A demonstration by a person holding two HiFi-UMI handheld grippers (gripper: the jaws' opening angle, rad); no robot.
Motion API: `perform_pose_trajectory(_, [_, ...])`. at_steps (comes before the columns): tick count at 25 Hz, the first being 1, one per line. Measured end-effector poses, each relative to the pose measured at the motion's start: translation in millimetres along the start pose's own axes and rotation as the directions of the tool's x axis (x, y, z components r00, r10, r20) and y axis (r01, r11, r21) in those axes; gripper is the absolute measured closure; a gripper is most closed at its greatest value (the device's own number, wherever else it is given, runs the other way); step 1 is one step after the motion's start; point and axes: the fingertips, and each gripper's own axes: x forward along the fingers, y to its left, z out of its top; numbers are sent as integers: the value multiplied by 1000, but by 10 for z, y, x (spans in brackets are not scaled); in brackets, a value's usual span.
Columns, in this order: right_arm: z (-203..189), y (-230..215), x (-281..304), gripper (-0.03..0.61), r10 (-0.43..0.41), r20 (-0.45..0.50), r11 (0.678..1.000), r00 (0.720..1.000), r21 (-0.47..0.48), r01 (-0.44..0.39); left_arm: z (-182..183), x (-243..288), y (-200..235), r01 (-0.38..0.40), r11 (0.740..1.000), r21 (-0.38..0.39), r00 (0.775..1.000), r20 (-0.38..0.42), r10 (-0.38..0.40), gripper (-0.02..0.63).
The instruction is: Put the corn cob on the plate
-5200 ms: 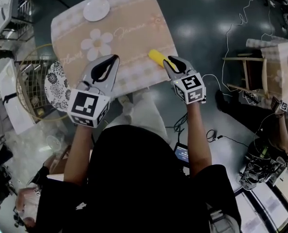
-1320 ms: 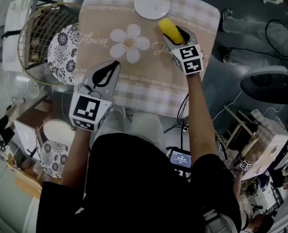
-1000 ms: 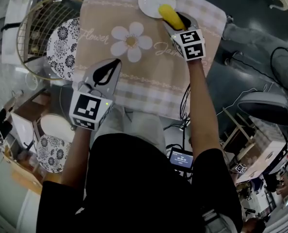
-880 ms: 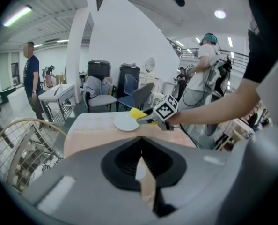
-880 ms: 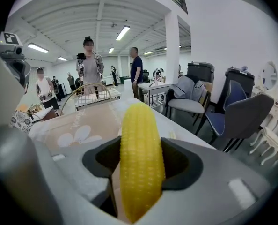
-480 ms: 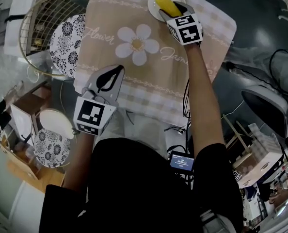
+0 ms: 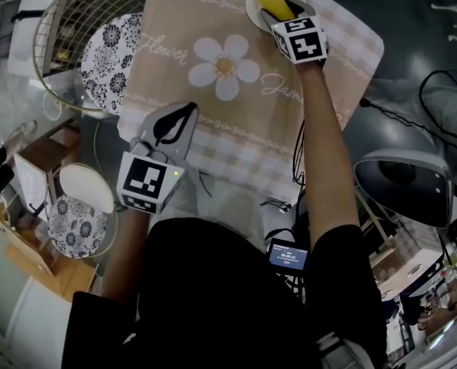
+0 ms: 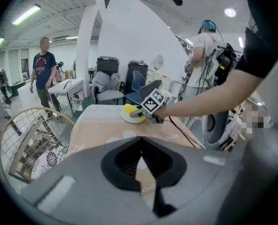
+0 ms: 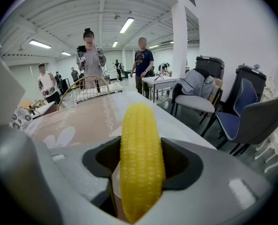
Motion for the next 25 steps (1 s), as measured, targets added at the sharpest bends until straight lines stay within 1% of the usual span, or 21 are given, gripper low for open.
perform_pose_trajectory(7, [-45, 5, 91, 325, -22, -44, 999, 999, -27, 21, -49, -51, 2, -5, 1000, -4, 1000, 5, 5, 606])
perform_pose_trajectory(14, [-91, 6, 8, 325, -40, -39, 999, 998, -9, 39, -69, -169, 40, -14, 1000, -8, 1000, 17, 14, 606])
perform_pose_trajectory(17, [-36, -3, -88, 325, -46, -11, 999, 999, 2, 46, -68, -212, 46, -14, 1000, -8, 1000, 24, 14, 606])
perform_pose_trajectory(21, [143, -38, -285, 331, -64, 42, 998, 997, 11, 64, -13, -270, 15, -10, 1000, 5, 999, 38, 9, 606])
perform_pose_trajectory(25, [306, -24, -601, 353, -90, 99, 996, 991, 37, 87, 118, -365, -39, -2, 1000, 27, 998, 68, 0, 606])
